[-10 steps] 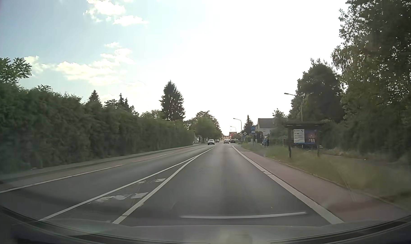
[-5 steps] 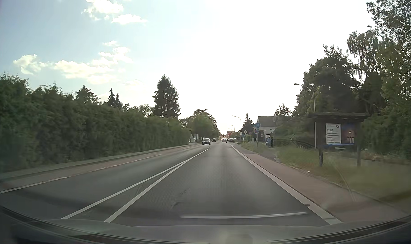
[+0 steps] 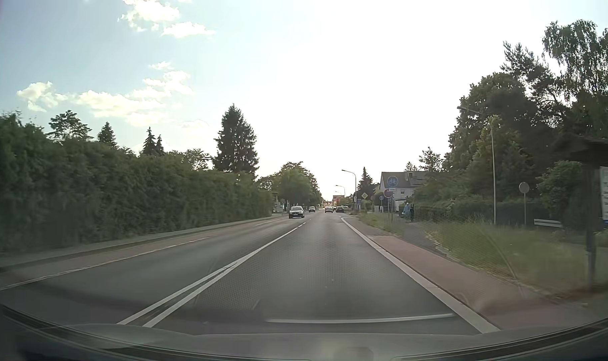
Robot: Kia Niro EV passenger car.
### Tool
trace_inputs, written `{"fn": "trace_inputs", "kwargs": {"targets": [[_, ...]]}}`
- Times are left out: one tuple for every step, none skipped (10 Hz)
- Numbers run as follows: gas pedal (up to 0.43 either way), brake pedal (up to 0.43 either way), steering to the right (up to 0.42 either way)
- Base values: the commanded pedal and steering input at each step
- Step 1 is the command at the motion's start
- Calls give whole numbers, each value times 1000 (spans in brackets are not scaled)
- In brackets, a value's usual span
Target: Follow the waypoints while adhering to traffic rules and regulations
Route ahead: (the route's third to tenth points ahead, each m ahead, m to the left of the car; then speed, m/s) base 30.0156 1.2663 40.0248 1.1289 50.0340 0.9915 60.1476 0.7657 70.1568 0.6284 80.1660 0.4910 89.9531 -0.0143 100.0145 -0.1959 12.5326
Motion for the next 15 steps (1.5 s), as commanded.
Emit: {"fn": "trace_inputs", "kwargs": {"targets": [[0, 30, 5], [0, 30, 5], [0, 30, 5], [0, 30, 5], [0, 30, 5], [0, 30, 5], [0, 30, 5], [0, 30, 4], [0, 30, 4], [0, 30, 4], [0, 30, 3], [0, 30, 3], [0, 30, 1], [0, 30, 0], [0, 30, 0]]}}
